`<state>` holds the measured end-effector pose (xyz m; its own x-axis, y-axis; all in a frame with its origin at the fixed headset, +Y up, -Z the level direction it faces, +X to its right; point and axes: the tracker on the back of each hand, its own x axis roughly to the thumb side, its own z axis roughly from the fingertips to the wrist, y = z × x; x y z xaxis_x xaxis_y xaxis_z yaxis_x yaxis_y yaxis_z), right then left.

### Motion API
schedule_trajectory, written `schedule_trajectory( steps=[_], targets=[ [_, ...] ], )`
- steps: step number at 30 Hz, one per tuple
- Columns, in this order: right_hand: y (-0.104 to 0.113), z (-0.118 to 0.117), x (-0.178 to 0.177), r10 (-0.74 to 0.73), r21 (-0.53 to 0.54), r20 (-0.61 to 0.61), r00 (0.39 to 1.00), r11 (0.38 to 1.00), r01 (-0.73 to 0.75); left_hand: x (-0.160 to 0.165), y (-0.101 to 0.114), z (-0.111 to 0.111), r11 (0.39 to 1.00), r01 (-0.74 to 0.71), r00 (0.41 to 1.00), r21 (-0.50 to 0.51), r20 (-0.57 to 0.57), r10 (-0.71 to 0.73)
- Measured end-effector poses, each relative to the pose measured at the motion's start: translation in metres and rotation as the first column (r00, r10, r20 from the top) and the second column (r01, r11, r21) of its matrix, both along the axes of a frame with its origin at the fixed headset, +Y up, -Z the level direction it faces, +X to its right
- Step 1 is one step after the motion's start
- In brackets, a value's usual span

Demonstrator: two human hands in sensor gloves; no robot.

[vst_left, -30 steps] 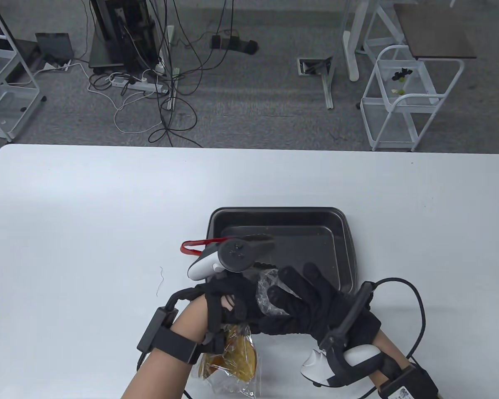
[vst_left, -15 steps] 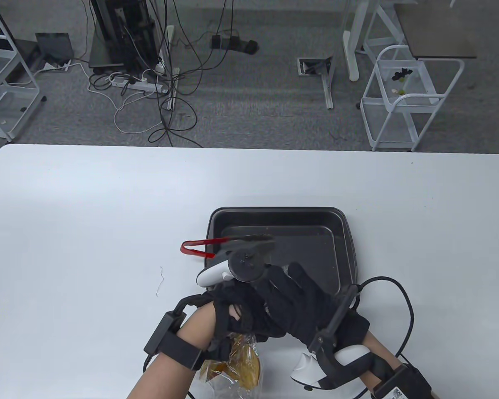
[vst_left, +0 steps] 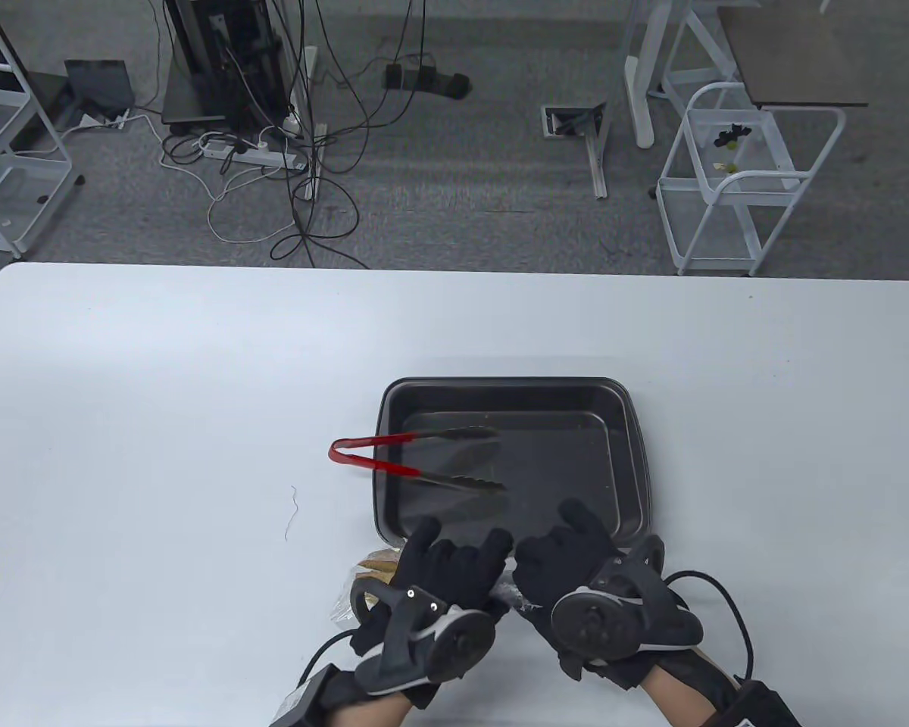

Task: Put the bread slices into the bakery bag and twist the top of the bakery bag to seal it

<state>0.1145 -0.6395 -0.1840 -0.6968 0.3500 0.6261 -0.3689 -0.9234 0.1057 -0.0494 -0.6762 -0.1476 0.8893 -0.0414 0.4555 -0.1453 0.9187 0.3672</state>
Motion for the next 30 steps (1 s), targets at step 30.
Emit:
schedule_trajectory(
  steps=[30],
  targets=[
    [-0.024, -0.013, 0.055, -0.681, -0.661, 0.069, 0.729, 0.516, 0.544, -0.038, 0.005, -0.058, 0.682, -0.106, 0.935, -0.724, 0.160, 0.315]
  ],
)
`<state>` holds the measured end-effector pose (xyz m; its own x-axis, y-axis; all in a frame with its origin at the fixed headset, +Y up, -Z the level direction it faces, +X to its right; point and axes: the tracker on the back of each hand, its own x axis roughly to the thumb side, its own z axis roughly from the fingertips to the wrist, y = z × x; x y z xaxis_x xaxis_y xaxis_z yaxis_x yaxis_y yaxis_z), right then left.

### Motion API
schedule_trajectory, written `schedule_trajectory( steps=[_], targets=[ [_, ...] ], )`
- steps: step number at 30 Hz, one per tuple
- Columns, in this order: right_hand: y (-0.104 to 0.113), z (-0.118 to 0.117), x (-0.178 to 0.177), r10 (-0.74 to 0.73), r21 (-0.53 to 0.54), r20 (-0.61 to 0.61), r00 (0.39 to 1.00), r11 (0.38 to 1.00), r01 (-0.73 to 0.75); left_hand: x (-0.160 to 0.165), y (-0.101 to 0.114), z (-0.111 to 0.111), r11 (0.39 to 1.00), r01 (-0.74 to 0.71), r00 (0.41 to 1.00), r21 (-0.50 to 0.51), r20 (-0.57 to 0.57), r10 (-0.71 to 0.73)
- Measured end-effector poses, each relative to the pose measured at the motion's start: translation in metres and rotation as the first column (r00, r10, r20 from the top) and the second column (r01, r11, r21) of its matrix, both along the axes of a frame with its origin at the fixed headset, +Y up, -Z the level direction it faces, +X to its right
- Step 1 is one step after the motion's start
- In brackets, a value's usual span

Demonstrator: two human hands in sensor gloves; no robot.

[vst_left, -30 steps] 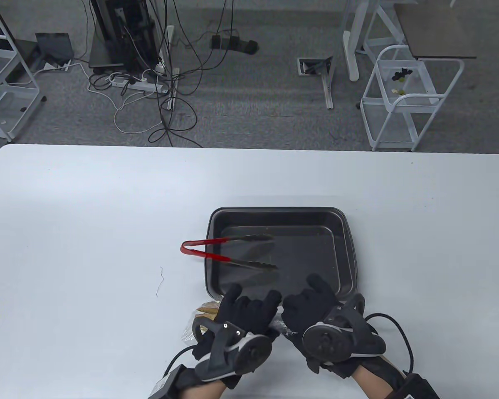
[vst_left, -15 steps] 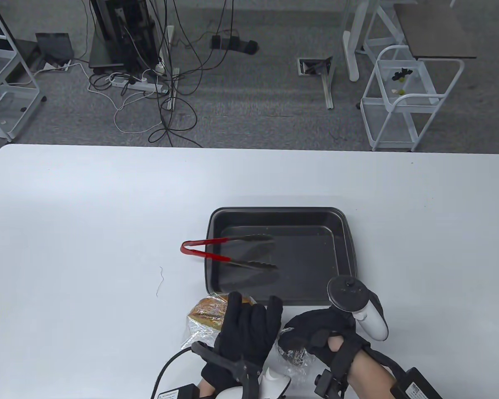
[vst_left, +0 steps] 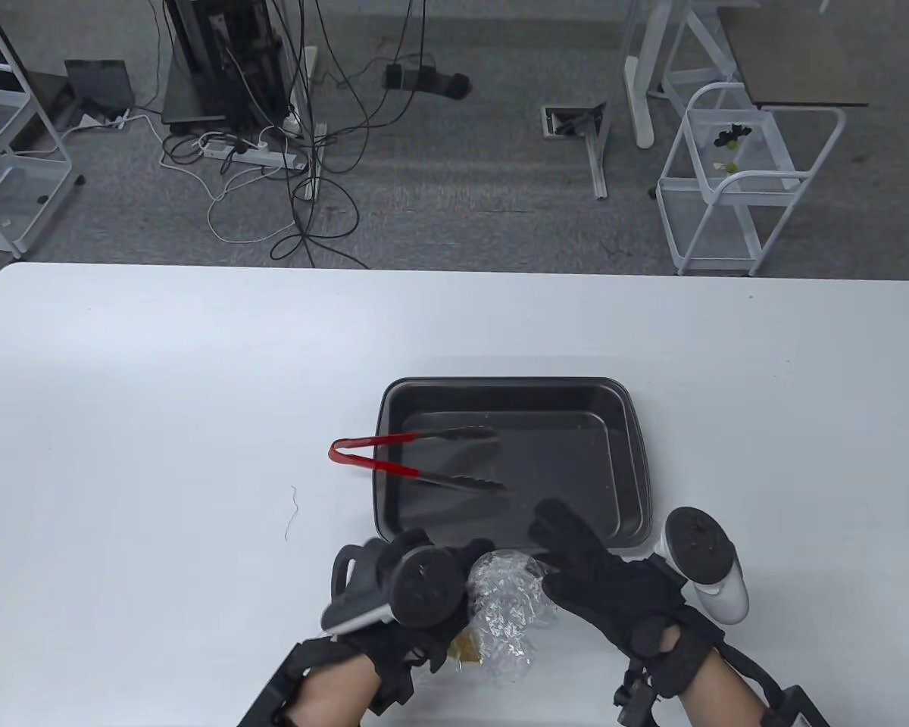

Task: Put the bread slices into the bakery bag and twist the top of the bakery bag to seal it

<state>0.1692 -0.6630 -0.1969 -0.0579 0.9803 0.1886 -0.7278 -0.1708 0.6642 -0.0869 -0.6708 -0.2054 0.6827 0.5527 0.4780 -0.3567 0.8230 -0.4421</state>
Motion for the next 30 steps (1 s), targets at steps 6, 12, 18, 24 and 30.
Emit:
schedule_trajectory(
  steps=[6, 12, 18, 24, 30],
  targets=[
    [0.050, 0.024, -0.009, 0.349, 0.639, 0.145, 0.926, 0.682, -0.357, -0.004, -0.032, -0.026, 0.673, -0.335, 0.856, -0.660, 0.086, 0.510],
    [0.064, 0.059, -0.049, 0.455, 0.827, 0.536, 0.711, -0.115, -0.550, 0.012, -0.050, -0.030, 0.622, -0.225, 0.883, -0.750, 0.113, 0.456],
    [0.036, 0.065, -0.075, 0.421, 0.722, 0.666, 0.616, -0.570, -0.391, 0.026, -0.050, -0.026, 0.648, -0.095, 0.911, -0.756, 0.196, 0.362],
    [0.022, 0.065, -0.078, 0.299, 0.717, 0.548, 0.781, -0.649, -0.255, 0.034, -0.057, -0.020, 0.655, -0.041, 0.910, -0.754, 0.242, 0.335],
    [0.014, 0.061, -0.078, 0.386, 0.775, 0.567, 0.727, -0.549, -0.313, 0.023, -0.049, -0.024, 0.773, -0.052, 0.949, -0.632, 0.211, 0.236]
  ],
)
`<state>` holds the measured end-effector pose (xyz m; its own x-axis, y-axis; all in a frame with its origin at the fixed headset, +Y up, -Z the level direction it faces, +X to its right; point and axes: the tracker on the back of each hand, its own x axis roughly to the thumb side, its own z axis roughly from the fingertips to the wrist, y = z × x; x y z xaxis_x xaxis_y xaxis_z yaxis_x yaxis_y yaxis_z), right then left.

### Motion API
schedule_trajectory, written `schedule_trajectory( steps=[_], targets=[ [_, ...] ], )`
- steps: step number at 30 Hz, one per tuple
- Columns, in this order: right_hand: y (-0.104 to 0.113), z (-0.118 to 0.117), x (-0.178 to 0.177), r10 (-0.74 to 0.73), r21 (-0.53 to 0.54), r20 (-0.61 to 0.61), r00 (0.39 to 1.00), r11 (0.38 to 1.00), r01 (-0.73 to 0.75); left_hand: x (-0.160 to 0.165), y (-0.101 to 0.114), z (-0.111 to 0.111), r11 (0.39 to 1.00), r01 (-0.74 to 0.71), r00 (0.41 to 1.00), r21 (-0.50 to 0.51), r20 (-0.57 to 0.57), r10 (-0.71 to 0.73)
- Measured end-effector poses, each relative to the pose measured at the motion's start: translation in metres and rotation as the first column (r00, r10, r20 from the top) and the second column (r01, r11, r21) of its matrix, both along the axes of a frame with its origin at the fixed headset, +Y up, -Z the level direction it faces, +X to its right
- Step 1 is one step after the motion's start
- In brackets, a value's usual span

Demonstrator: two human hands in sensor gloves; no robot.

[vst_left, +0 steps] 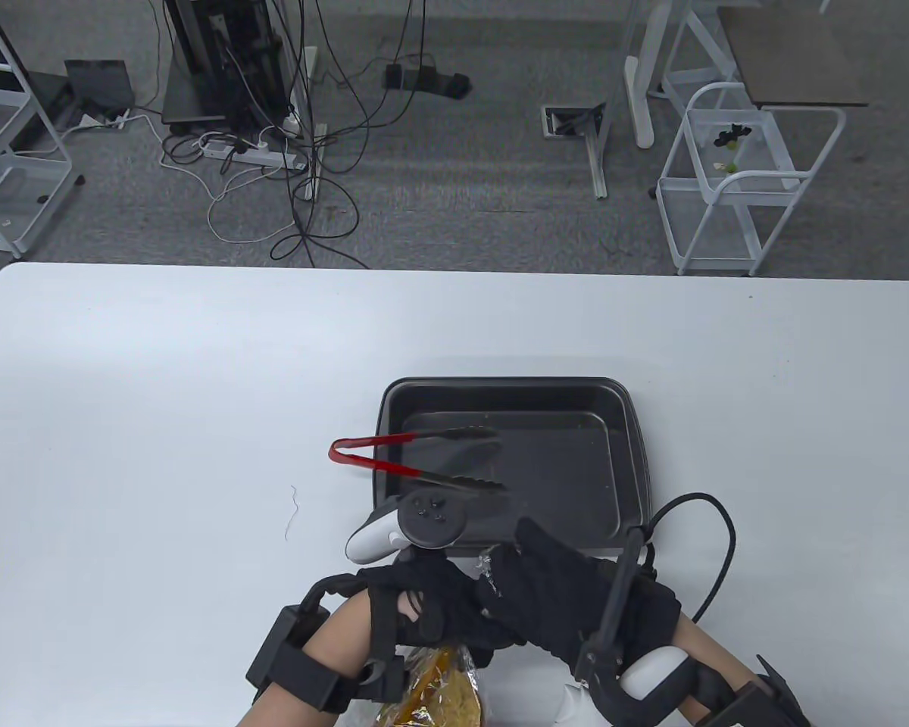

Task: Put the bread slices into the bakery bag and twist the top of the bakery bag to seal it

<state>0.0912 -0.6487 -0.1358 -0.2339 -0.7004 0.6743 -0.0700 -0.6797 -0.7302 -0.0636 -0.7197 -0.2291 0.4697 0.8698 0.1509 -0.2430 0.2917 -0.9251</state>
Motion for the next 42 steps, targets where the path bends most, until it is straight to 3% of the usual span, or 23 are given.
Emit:
schedule_trajectory(
  steps=[2, 4, 7, 10, 13, 14, 16, 17, 19, 21, 23, 25, 27, 28, 30, 32, 33, 35, 37, 39, 40, 41, 42],
  targets=[
    [0.002, -0.002, -0.001, 0.002, -0.072, 0.090, 0.996, 0.997, 0.005, -0.006, 0.014, -0.001, 0.971, 0.064, 0.996, 0.228, -0.067, -0.050],
    [0.005, -0.008, -0.004, -0.006, -0.205, 0.188, 0.982, 0.978, 0.045, -0.010, 0.030, 0.007, 0.879, 0.172, 0.977, 0.444, -0.190, -0.095],
    [0.008, -0.020, -0.002, -0.052, -0.410, 0.319, 0.946, 0.893, 0.187, -0.011, 0.048, 0.028, 0.679, 0.312, 0.937, 0.664, -0.332, -0.106],
    [0.011, -0.030, 0.003, -0.106, -0.554, 0.405, 0.908, 0.762, 0.336, -0.009, 0.056, 0.055, 0.407, 0.420, 0.898, 0.811, -0.437, -0.055],
    [0.006, -0.041, 0.010, -0.140, -0.688, 0.505, 0.851, 0.530, 0.495, -0.004, 0.056, 0.080, 0.112, 0.502, 0.863, 0.858, -0.505, 0.002],
    [0.003, -0.043, 0.011, -0.137, -0.710, 0.528, 0.838, 0.470, 0.525, -0.002, 0.055, 0.084, 0.056, 0.515, 0.857, 0.855, -0.516, -0.002],
    [-0.007, -0.051, 0.017, -0.119, -0.755, 0.598, 0.792, 0.246, 0.607, 0.005, 0.050, 0.097, -0.122, 0.548, 0.832, 0.828, -0.554, -0.019],
    [-0.012, -0.054, 0.019, -0.094, -0.764, 0.618, 0.780, 0.162, 0.625, 0.008, 0.048, 0.101, -0.179, 0.549, 0.826, 0.816, -0.563, -0.029],
    [-0.026, -0.062, 0.026, -0.031, -0.750, 0.659, 0.752, -0.112, 0.652, 0.013, 0.042, 0.107, -0.311, 0.540, 0.818, 0.782, -0.575, -0.025],
    [-0.044, -0.067, 0.033, 0.030, -0.642, 0.697, 0.716, -0.418, 0.643, 0.016, 0.039, 0.111, -0.373, 0.542, 0.811, 0.753, -0.585, -0.001],
    [-0.058, -0.069, 0.036, 0.088, -0.539, 0.715, 0.693, -0.562, 0.627, 0.018, 0.037, 0.111, -0.369, 0.539, 0.813, 0.757, -0.582, -0.009],
    [-0.068, -0.068, 0.038, 0.156, -0.449, 0.716, 0.680, -0.642, 0.621, 0.022, 0.032, 0.110, -0.379, 0.526, 0.813, 0.762, -0.581, -0.039],
    [-0.070, -0.070, 0.040, 0.205, -0.457, 0.692, 0.692, -0.617, 0.640, 0.023, 0.028, 0.110, -0.389, 0.494, 0.827, 0.778, -0.558, -0.064],
    [-0.068, -0.070, 0.040, 0.205, -0.497, 0.684, 0.700, -0.571, 0.653, 0.022, 0.026, 0.108, -0.380, 0.484, 0.834, 0.788, -0.547, -0.072],
    [-0.064, -0.070, 0.040, 0.188, -0.547, 0.695, 0.694, -0.488, 0.680, 0.021, 0.028, 0.104, -0.305, 0.492, 0.836, 0.815, -0.540, -0.095],
    [-0.056, -0.067, 0.042, 0.149, -0.568, 0.727, 0.670, -0.417, 0.709, 0.017, 0.034, 0.098, -0.220, 0.514, 0.830, 0.829, -0.545, -0.115],
    [-0.051, -0.066, 0.043, 0.093, -0.597, 0.731, 0.676, -0.393, 0.699, 0.012, 0.039, 0.091, -0.136, 0.527, 0.832, 0.839, -0.542, -0.120],
    [-0.040, -0.065, 0.047, 0.025, -0.639, 0.724, 0.690, -0.355, 0.683, -0.002, 0.048, 0.076, 0.108, 0.532, 0.846, 0.840, -0.522, -0.106],
    [-0.024, -0.065, 0.049, -0.190, -0.751, 0.644, 0.741, -0.338, 0.566, -0.022, 0.050, 0.050, 0.484, 0.401, 0.896, 0.778, -0.443, -0.030],
    [-0.011, -0.064, 0.048, -0.253, -0.826, 0.552, 0.795, -0.301, 0.477, -0.039, 0.045, 0.029, 0.706, 0.283, 0.903, 0.649, -0.429, 0.032],
    [-0.004, -0.062, 0.048, -0.266, -0.868, 0.490, 0.830, -0.234, 0.437, -0.048, 0.039, 0.016, 0.814, 0.159, 0.922, 0.559, -0.379, 0.080],
    [0.000, -0.061, 0.047, -0.272, -0.885, 0.466, 0.842, -0.158, 0.438, -0.052, 0.035, 0.009, 0.863, 0.080, 0.929, 0.498, -0.351, 0.117],
    [0.007, -0.057, 0.046, -0.292, -0.887, 0.445, 0.847, -0.012, 0.461, -0.059, 0.027, -0.001, 0.927, -0.046, 0.930, 0.373, -0.323, 0.176]
  ],
)
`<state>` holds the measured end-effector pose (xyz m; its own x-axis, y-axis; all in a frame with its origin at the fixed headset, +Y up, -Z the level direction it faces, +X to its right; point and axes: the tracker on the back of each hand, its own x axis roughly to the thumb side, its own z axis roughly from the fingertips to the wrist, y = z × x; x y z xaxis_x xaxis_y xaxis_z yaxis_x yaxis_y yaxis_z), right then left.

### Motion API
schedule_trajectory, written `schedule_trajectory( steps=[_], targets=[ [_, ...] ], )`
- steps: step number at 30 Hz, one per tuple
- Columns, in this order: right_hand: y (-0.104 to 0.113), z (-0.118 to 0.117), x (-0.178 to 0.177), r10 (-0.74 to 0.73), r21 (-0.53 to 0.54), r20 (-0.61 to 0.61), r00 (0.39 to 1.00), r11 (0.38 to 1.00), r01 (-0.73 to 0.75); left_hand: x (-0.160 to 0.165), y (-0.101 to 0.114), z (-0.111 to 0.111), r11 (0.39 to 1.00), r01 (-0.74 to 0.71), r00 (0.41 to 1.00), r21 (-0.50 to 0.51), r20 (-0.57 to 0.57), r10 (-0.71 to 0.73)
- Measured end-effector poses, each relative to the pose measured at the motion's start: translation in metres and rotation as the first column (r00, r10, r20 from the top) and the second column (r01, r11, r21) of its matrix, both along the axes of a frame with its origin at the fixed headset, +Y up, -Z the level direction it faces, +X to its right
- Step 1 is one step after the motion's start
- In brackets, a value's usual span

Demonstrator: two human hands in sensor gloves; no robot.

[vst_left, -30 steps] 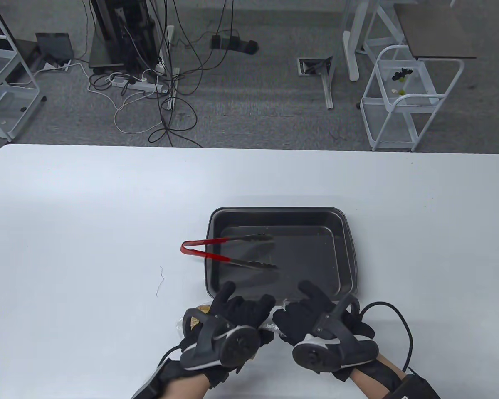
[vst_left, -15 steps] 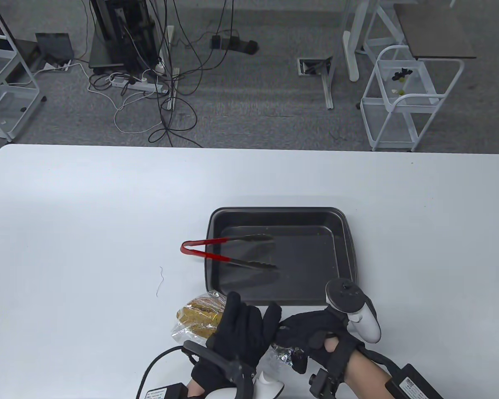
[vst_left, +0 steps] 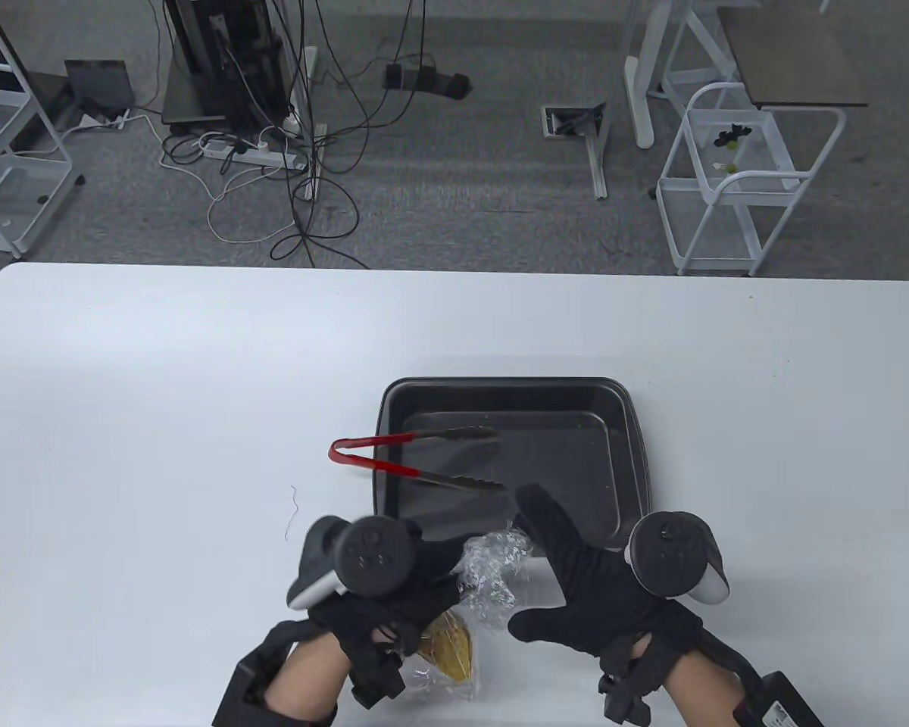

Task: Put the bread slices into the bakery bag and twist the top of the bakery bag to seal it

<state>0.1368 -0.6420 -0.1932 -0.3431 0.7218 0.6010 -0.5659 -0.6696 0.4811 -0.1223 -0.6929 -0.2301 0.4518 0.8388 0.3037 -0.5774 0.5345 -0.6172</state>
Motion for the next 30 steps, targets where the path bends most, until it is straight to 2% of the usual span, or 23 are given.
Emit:
schedule_trajectory(
  steps=[1, 2, 3, 4, 5, 6, 7, 8, 10, 12, 14, 16, 19, 23, 25, 26, 28, 30],
  targets=[
    [0.005, 0.004, -0.002, 0.065, 0.149, 0.025, 0.998, 0.987, -0.068, -0.003, -0.008, -0.007, 0.988, -0.102, 0.992, -0.119, 0.059, 0.109],
    [0.009, 0.008, -0.005, 0.127, 0.300, 0.072, 0.989, 0.943, -0.143, -0.005, -0.015, -0.012, 0.962, -0.166, 0.978, -0.215, 0.090, 0.189],
    [0.011, 0.014, -0.009, 0.189, 0.449, 0.137, 0.972, 0.863, -0.231, -0.006, -0.023, -0.016, 0.916, -0.217, 0.955, -0.338, 0.121, 0.271],
    [0.013, 0.018, -0.012, 0.219, 0.525, 0.171, 0.961, 0.805, -0.277, -0.005, -0.028, -0.018, 0.887, -0.231, 0.940, -0.400, 0.143, 0.309],
    [0.014, 0.023, -0.016, 0.250, 0.641, 0.222, 0.942, 0.690, -0.334, -0.004, -0.034, -0.019, 0.860, -0.234, 0.929, -0.454, 0.156, 0.336],
    [0.014, 0.027, -0.020, 0.262, 0.703, 0.249, 0.932, 0.613, -0.360, -0.002, -0.037, -0.020, 0.856, -0.231, 0.929, -0.463, 0.157, 0.336],
    [0.013, 0.030, -0.025, 0.291, 0.767, 0.287, 0.913, 0.501, -0.401, 0.000, -0.043, -0.021, 0.852, -0.216, 0.928, -0.478, 0.171, 0.331],
    [0.013, 0.032, -0.028, 0.310, 0.796, 0.317, 0.896, 0.427, -0.429, 0.002, -0.047, -0.022, 0.846, -0.204, 0.930, -0.493, 0.172, 0.324],
    [0.007, 0.035, -0.040, 0.383, 0.847, 0.374, 0.844, 0.230, -0.480, 0.008, -0.054, -0.023, 0.851, -0.132, 0.944, -0.508, 0.199, 0.265],
    [0.002, 0.033, -0.049, 0.438, 0.861, 0.407, 0.801, 0.109, -0.497, 0.016, -0.056, -0.021, 0.863, -0.073, 0.946, -0.500, 0.241, 0.219],
    [-0.005, 0.029, -0.055, 0.484, 0.862, 0.419, 0.768, 0.052, -0.503, 0.026, -0.054, -0.018, 0.868, -0.022, 0.941, -0.496, 0.284, 0.186],
    [-0.011, 0.024, -0.057, 0.498, 0.879, 0.385, 0.777, 0.059, -0.473, 0.035, -0.053, -0.015, 0.883, 0.039, 0.935, -0.468, 0.329, 0.133],
    [-0.016, 0.029, -0.057, 0.445, 0.944, 0.222, 0.868, 0.125, -0.306, 0.043, -0.055, -0.014, 0.876, 0.063, 0.927, -0.478, 0.354, 0.126],
    [-0.017, 0.041, -0.059, 0.511, 0.929, 0.200, 0.836, 0.172, -0.327, 0.042, -0.063, -0.015, 0.867, 0.097, 0.928, -0.488, 0.359, 0.098],
    [-0.014, 0.042, -0.061, 0.533, 0.886, 0.178, 0.827, 0.280, -0.371, 0.042, -0.065, -0.015, 0.867, 0.098, 0.928, -0.489, 0.359, 0.097],
    [-0.012, 0.041, -0.060, 0.543, 0.842, 0.170, 0.822, 0.354, -0.408, 0.042, -0.064, -0.015, 0.872, 0.114, 0.931, -0.476, 0.358, 0.074],
    [-0.009, 0.036, -0.055, 0.448, 0.776, 0.175, 0.877, 0.485, -0.403, 0.039, -0.056, -0.013, 0.907, 0.096, 0.936, -0.411, 0.347, 0.058],
    [-0.009, 0.023, -0.045, 0.352, 0.619, 0.157, 0.923, 0.693, -0.369, 0.033, -0.042, -0.007, 0.953, 0.089, 0.955, -0.290, 0.298, 0.002]
  ],
)
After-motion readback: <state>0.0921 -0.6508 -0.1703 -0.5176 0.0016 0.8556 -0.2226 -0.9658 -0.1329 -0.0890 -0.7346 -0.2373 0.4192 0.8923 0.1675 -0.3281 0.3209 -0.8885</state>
